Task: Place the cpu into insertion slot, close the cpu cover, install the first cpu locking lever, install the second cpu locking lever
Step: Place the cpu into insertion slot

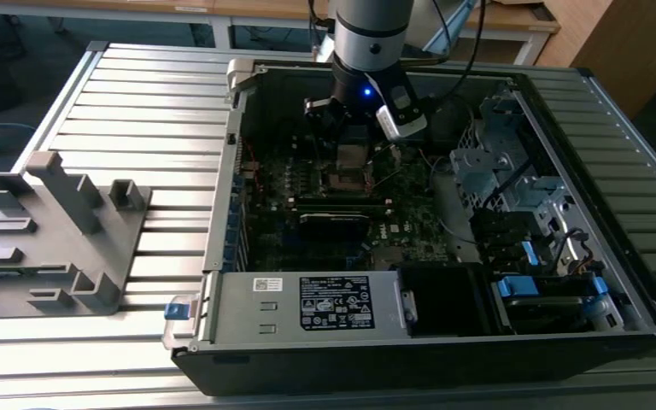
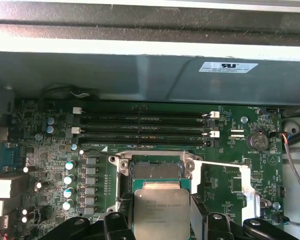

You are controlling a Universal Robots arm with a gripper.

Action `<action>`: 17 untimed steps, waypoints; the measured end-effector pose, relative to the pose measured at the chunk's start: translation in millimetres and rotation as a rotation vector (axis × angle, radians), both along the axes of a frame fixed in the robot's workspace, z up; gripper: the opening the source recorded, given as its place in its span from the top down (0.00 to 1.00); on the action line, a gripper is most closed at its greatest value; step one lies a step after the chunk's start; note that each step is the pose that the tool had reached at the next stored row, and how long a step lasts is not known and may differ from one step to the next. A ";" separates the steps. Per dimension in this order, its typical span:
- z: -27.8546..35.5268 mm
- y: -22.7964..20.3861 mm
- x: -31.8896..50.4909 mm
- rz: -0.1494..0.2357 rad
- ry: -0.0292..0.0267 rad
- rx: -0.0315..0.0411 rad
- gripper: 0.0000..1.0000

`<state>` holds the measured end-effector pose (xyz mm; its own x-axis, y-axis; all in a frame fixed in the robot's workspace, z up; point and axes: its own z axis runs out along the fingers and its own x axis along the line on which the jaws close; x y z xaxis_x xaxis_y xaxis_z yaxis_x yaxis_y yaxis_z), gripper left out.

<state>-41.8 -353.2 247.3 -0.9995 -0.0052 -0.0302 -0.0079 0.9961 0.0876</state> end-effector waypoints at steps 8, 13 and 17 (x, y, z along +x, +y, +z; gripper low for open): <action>-1.2 0.0 0.0 -0.016 0.0000 0.0001 0.46; -1.6 0.0 0.0 -0.035 0.0000 -0.0001 0.46; -1.7 0.0 0.0 -0.037 0.0001 0.0000 0.46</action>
<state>-41.8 -353.2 245.6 -0.9991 0.0314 -0.0301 0.0287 0.9957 0.0876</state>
